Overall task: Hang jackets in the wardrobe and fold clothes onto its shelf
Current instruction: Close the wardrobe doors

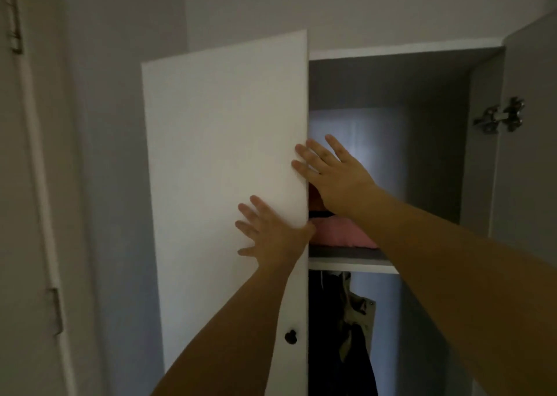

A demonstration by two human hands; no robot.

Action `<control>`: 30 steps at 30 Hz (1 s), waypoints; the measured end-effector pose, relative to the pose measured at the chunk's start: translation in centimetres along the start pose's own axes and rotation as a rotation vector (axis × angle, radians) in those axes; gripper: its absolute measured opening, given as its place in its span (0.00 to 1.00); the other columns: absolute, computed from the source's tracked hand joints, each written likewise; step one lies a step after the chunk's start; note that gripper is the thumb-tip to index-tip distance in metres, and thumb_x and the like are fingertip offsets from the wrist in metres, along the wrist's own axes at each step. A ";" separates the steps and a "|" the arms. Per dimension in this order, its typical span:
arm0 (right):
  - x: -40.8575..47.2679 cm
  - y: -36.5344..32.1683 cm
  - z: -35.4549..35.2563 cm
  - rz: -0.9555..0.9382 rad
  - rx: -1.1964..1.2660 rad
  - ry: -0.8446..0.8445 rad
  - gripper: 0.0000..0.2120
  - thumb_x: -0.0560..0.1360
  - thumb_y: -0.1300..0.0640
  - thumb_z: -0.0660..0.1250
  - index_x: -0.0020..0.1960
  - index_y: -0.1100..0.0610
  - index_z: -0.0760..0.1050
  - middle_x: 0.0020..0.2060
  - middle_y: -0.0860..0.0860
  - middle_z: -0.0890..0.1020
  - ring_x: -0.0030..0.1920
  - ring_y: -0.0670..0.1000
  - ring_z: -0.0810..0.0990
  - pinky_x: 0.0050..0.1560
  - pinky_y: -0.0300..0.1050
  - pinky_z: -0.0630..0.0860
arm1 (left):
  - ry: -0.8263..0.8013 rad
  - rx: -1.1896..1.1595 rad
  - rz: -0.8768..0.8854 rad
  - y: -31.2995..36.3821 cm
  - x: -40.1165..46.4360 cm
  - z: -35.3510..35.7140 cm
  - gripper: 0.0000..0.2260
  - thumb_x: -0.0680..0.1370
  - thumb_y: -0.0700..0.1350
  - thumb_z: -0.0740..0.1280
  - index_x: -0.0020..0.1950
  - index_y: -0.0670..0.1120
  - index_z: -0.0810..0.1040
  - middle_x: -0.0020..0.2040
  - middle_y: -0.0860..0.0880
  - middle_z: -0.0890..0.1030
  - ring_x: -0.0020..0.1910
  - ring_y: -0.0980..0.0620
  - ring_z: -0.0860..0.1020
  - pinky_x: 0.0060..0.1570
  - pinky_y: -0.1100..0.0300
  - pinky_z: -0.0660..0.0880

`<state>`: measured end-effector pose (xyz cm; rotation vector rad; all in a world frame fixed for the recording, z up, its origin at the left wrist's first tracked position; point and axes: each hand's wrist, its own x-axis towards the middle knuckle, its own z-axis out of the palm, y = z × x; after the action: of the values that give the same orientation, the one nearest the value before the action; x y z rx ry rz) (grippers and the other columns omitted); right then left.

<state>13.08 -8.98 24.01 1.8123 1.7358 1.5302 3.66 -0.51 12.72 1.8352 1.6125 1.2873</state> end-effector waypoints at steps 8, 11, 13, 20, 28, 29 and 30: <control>3.9 -0.4 9.4 0.042 0.028 0.004 0.40 0.79 0.55 0.55 0.73 0.56 0.24 0.71 0.55 0.25 0.75 0.56 0.31 0.73 0.57 0.29 | 0.215 0.002 0.064 -0.5 5.3 8.5 0.63 0.58 0.75 0.64 0.77 0.50 0.31 0.78 0.44 0.35 0.76 0.35 0.36 0.59 0.19 0.48; 4.4 0.2 10.7 0.009 0.047 0.028 0.44 0.79 0.53 0.58 0.72 0.55 0.23 0.69 0.55 0.23 0.73 0.55 0.28 0.73 0.56 0.29 | 0.276 0.015 0.076 -0.5 6.0 9.8 0.60 0.59 0.75 0.63 0.80 0.47 0.39 0.79 0.40 0.43 0.76 0.33 0.42 0.58 0.18 0.49; 4.4 0.8 10.6 -0.020 0.028 0.054 0.44 0.77 0.52 0.60 0.75 0.54 0.28 0.74 0.54 0.29 0.76 0.55 0.32 0.73 0.57 0.30 | 0.292 0.043 0.087 -0.6 6.1 10.0 0.59 0.60 0.74 0.62 0.80 0.47 0.40 0.79 0.40 0.44 0.76 0.32 0.43 0.58 0.19 0.49; -1.4 4.6 5.5 0.089 0.001 0.002 0.37 0.76 0.56 0.54 0.79 0.55 0.38 0.78 0.55 0.39 0.77 0.55 0.36 0.73 0.57 0.30 | 0.157 0.028 0.195 2.3 1.9 7.2 0.49 0.73 0.67 0.62 0.79 0.47 0.36 0.79 0.43 0.39 0.78 0.40 0.39 0.64 0.23 0.46; -20.0 14.5 -4.6 0.480 -0.020 0.030 0.35 0.75 0.54 0.56 0.79 0.57 0.47 0.78 0.56 0.44 0.78 0.56 0.40 0.73 0.57 0.31 | -0.114 -0.174 0.616 11.4 -17.5 6.4 0.43 0.76 0.69 0.56 0.80 0.45 0.44 0.80 0.46 0.44 0.78 0.46 0.41 0.72 0.39 0.39; -22.6 15.7 -5.8 0.548 -0.031 0.047 0.35 0.75 0.54 0.56 0.79 0.57 0.47 0.78 0.56 0.43 0.77 0.56 0.40 0.73 0.58 0.32 | -0.257 -0.237 0.648 12.5 -20.5 6.8 0.44 0.75 0.70 0.56 0.80 0.47 0.43 0.80 0.47 0.43 0.78 0.47 0.41 0.73 0.42 0.40; -25.2 16.9 -6.9 0.614 -0.049 0.066 0.36 0.74 0.55 0.55 0.79 0.57 0.46 0.78 0.56 0.42 0.77 0.57 0.38 0.73 0.59 0.32 | -0.431 -0.295 0.657 13.7 -23.3 7.2 0.45 0.74 0.71 0.57 0.80 0.48 0.43 0.80 0.48 0.42 0.78 0.48 0.42 0.74 0.45 0.42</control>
<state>24.06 -38.00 26.43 2.4335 1.1966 1.8286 19.16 -23.71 10.71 2.3202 0.5757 1.1600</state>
